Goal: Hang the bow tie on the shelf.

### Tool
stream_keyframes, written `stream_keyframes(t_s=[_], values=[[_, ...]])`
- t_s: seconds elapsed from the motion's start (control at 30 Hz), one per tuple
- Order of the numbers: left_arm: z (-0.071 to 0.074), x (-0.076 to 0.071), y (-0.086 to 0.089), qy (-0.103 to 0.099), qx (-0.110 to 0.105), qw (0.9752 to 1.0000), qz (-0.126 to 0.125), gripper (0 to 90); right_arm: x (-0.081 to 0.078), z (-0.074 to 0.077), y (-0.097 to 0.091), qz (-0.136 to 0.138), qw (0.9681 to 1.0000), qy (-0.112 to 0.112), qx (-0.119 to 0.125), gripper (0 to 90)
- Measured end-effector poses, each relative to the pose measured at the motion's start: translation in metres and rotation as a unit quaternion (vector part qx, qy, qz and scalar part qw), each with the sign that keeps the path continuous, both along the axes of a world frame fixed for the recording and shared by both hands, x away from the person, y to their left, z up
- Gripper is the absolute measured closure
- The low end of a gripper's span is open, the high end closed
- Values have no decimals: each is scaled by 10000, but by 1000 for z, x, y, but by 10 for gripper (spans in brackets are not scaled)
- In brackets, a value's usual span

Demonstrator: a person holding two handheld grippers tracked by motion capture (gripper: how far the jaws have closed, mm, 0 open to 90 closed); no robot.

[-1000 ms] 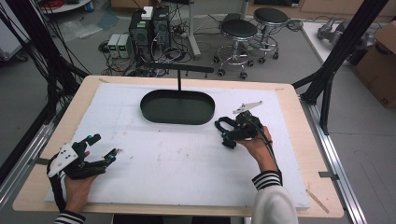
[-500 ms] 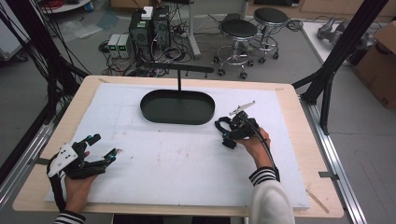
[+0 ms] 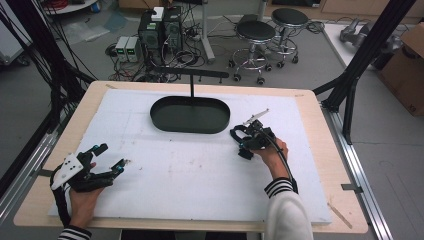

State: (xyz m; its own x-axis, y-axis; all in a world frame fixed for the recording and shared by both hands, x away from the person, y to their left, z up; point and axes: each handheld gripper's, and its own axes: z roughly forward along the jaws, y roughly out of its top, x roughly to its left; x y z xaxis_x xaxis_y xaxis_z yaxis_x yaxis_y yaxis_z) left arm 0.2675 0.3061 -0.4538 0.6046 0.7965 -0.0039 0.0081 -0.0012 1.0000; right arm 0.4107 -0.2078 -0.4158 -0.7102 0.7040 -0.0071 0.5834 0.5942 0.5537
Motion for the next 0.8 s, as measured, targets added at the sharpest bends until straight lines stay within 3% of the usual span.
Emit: stream_keyframes(t_s=[0.43, 0.6, 0.8], values=[[0, 0, 0, -5, -4, 10000, 0, 146, 3, -5, 0, -48, 9998, 166, 76, 740], [0, 0, 0, -4, -6, 10000, -1, 146, 3, -5, 1, 23, 9998, 210, 67, 829], [0, 0, 0, -5, -8, 10000, -2, 147, 3, -6, 1, -44, 9994, 308, 164, 850]])
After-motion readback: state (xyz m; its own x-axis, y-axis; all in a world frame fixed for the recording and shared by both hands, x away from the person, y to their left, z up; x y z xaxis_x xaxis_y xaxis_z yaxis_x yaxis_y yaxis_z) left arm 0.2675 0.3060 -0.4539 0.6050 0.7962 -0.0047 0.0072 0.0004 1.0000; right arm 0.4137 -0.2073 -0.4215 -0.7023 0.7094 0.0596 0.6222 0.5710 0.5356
